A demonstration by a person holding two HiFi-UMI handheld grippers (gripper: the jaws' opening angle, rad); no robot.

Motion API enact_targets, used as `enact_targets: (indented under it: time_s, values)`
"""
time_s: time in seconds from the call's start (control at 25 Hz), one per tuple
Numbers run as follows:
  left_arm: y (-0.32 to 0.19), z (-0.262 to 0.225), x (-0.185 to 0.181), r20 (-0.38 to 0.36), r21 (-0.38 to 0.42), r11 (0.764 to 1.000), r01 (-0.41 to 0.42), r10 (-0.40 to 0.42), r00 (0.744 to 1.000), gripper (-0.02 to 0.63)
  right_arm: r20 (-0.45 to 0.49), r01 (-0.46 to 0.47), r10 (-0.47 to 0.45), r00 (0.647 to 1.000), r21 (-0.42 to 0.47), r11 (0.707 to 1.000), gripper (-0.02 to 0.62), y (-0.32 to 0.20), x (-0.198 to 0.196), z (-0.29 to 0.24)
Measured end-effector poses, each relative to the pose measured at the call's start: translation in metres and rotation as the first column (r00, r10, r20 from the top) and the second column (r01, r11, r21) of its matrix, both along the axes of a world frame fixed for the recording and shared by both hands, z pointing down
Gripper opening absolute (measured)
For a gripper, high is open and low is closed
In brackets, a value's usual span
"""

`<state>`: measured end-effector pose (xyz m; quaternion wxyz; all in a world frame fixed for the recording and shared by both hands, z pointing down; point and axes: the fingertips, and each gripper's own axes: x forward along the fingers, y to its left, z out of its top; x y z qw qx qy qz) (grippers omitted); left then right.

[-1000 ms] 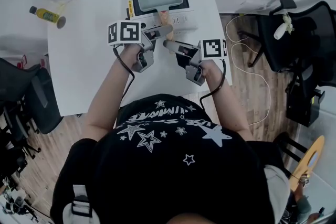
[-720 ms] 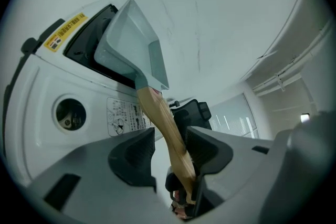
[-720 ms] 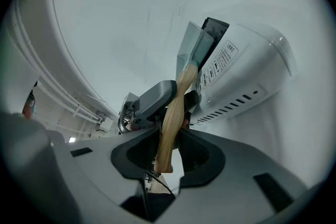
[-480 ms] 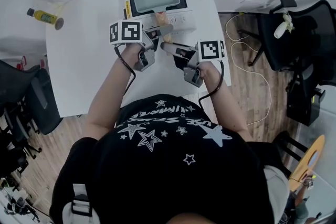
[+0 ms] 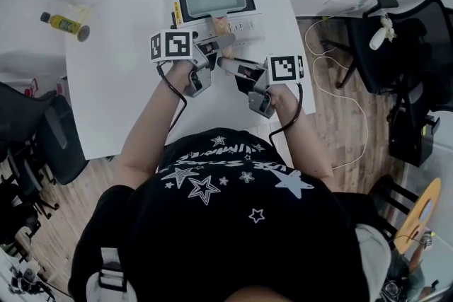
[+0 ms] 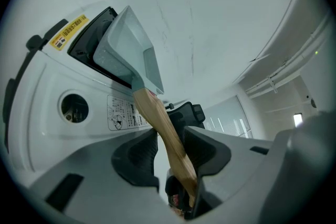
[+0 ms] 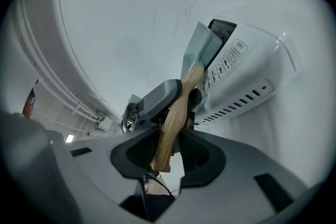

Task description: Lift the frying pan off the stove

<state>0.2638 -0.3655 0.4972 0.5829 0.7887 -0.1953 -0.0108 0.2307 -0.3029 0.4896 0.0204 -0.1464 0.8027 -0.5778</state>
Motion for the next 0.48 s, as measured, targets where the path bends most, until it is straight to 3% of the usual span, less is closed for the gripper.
enact_targets:
  time_s: [0.36, 0.48]
  values:
    - [0.013, -0.017, -0.008, -0.040, 0.068, 0.997, -0.045, 0.048, 0.998, 0.158, 0.026, -0.016, 0.015, 1.000, 0.052, 0.998, 0.120, 0.012, -0.016, -0.018]
    - [0.027, -0.029, -0.024, -0.041, 0.103, 0.992, -0.070, 0.074, 0.996, 0.158, -0.010, -0.039, 0.040, 0.999, 0.074, 0.997, 0.120, 0.025, -0.031, -0.024]
